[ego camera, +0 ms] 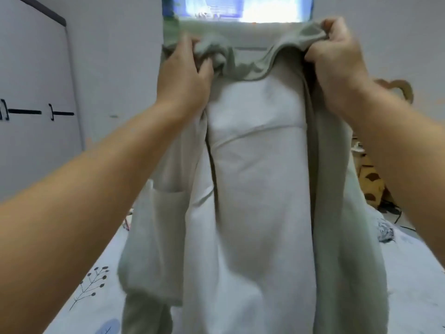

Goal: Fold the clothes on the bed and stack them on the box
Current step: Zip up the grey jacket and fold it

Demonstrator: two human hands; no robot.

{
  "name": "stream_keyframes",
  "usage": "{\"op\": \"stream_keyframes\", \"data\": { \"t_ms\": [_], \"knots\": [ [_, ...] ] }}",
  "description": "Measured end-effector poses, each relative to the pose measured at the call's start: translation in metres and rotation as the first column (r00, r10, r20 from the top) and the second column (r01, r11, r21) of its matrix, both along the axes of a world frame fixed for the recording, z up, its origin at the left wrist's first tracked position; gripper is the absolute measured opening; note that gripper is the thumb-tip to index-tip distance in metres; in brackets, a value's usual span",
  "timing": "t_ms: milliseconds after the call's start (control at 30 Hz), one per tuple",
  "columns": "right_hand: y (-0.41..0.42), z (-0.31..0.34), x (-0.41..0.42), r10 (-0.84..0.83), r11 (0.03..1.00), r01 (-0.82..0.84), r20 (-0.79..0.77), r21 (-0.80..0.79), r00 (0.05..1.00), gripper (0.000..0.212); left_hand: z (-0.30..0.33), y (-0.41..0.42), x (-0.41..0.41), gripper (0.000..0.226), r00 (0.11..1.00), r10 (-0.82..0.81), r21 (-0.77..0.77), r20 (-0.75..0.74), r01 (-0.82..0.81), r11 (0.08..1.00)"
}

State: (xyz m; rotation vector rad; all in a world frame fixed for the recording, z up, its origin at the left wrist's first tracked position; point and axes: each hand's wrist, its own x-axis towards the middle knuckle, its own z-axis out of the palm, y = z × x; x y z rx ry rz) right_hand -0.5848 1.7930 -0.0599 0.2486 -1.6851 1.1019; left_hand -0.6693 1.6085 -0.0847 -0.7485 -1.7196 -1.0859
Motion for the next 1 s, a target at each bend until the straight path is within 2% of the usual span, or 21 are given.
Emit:
{"op": "stream_keyframes", "data": {
  "t_ms": [100, 367, 500, 733, 867, 933, 1000],
  "knots": [
    [0.017, -0.049, -0.033, 0.007, 0.997, 0.002, 0.117, -0.078, 0.993, 0.027, -0.046, 0.012, -0.032, 0.028, 0.98, 0.101, -0.126, 0.171, -0.08, 0.989],
    [0.049, -0.21, -0.099, -0.067, 0.991, 0.12, 0.527, -0.067, 0.847, 0.034, -0.18, 0.04, -0.088, 0.025, 0.875, 0.186, -0.353, 0.446, -0.019, 0.936],
    [0.066, -0.256, -0.122, -0.091, 0.987, 0.154, 0.648, -0.041, 0.756, 0.036, -0.224, 0.05, -0.118, 0.022, 0.807, 0.185, -0.36, 0.561, 0.037, 0.932],
    [0.106, -0.309, -0.178, -0.133, 0.982, 0.187, 0.751, 0.014, 0.647, 0.034, -0.286, 0.08, -0.182, 0.024, 0.761, 0.193, -0.366, 0.619, 0.062, 0.929],
    [0.133, -0.341, -0.225, -0.198, 0.969, 0.234, 0.803, 0.075, 0.562, 0.035, -0.322, 0.108, -0.223, 0.037, 0.726, 0.245, -0.444, 0.642, 0.092, 0.891],
    [0.142, -0.355, -0.247, -0.249, 0.958, 0.259, 0.807, 0.124, 0.535, 0.042, -0.34, 0.122, -0.243, 0.047, 0.709, 0.25, -0.464, 0.66, 0.123, 0.877],
    [0.148, -0.367, -0.265, -0.239, 0.961, 0.243, 0.836, 0.132, 0.494, 0.059, -0.359, 0.133, -0.261, 0.063, 0.736, 0.248, -0.515, 0.629, 0.155, 0.843]
  ]
}}
